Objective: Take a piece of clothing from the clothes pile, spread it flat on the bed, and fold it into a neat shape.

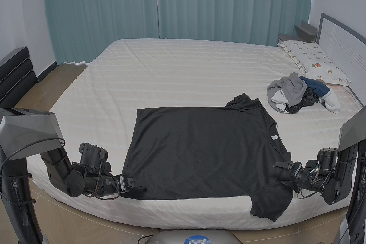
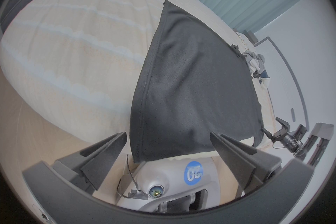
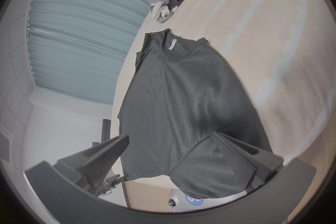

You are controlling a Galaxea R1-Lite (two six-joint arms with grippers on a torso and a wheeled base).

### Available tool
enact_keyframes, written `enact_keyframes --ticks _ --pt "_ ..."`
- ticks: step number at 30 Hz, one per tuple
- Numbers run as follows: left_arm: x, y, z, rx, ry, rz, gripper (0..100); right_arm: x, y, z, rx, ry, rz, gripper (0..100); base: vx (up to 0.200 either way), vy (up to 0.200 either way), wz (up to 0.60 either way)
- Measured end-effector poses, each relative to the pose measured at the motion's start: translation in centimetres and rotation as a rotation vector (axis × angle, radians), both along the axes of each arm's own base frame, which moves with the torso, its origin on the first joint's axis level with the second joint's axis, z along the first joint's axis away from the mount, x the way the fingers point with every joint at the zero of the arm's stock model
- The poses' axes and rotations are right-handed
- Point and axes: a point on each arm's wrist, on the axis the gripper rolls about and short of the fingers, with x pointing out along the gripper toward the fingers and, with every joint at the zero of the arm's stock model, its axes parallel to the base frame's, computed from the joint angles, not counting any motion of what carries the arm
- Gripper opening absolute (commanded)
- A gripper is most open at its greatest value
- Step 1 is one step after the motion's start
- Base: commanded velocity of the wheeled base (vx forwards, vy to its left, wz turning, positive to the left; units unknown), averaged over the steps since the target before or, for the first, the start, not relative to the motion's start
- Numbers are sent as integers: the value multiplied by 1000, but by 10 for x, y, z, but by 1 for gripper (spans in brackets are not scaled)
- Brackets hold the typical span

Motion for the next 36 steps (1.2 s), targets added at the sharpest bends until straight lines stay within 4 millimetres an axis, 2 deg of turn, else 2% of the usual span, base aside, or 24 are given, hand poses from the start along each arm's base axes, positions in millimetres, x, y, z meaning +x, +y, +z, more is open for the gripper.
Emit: enact_keyframes --ticks 7,18,26,36 --pt "2 -9 -10 101 -14 4 100 0 1 0 -1 0 1 100 0 0 0" --pt "3 -13 -13 91 -4 -2 100 0 1 0 -1 0 2 100 0 0 0" --pt "1 -14 0 -12 3 8 100 0 1 0 -1 0 2 100 0 0 0" --pt "0 -14 8 -44 -8 -5 100 0 1 0 0 0 3 100 0 0 0"
